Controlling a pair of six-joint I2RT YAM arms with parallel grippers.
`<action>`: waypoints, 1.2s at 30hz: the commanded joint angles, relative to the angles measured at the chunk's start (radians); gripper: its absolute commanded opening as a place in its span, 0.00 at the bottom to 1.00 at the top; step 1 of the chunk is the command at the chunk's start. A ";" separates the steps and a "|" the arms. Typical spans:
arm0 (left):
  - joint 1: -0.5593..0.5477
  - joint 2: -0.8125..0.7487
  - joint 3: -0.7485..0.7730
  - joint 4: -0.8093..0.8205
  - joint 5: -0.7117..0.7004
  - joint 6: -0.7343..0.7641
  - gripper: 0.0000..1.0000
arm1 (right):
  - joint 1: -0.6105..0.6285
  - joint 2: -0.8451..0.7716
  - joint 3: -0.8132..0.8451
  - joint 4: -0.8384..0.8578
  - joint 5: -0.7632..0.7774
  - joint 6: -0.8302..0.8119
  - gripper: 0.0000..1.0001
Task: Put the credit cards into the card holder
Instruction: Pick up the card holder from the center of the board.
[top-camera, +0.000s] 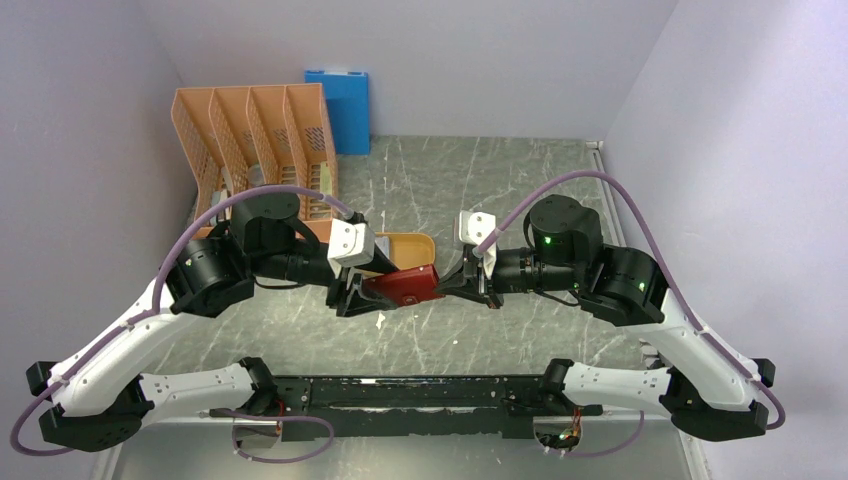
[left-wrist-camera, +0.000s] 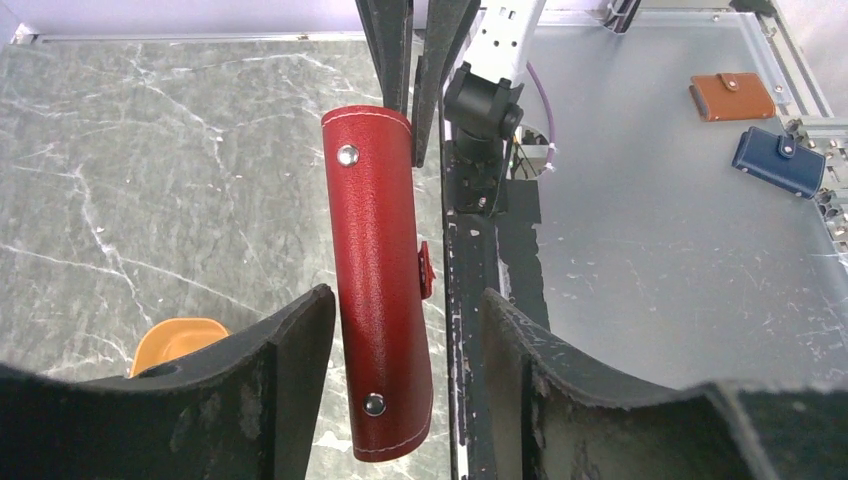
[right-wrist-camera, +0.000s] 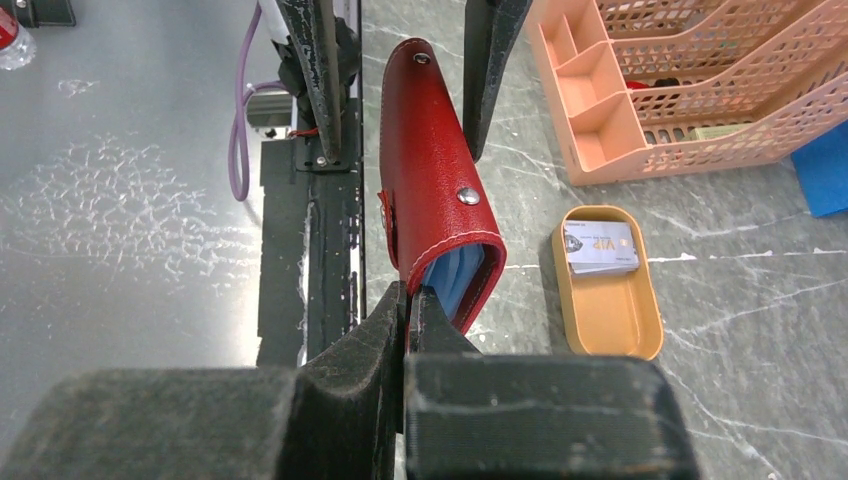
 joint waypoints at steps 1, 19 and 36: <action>-0.005 -0.008 0.031 0.015 0.042 -0.010 0.58 | 0.008 -0.015 -0.002 0.007 -0.011 -0.007 0.00; -0.005 -0.003 0.018 0.016 0.042 -0.006 0.19 | 0.009 -0.016 -0.018 0.020 -0.017 -0.002 0.00; -0.005 -0.220 -0.231 0.498 -0.592 -0.387 0.05 | 0.009 -0.221 -0.288 0.609 0.378 0.482 0.64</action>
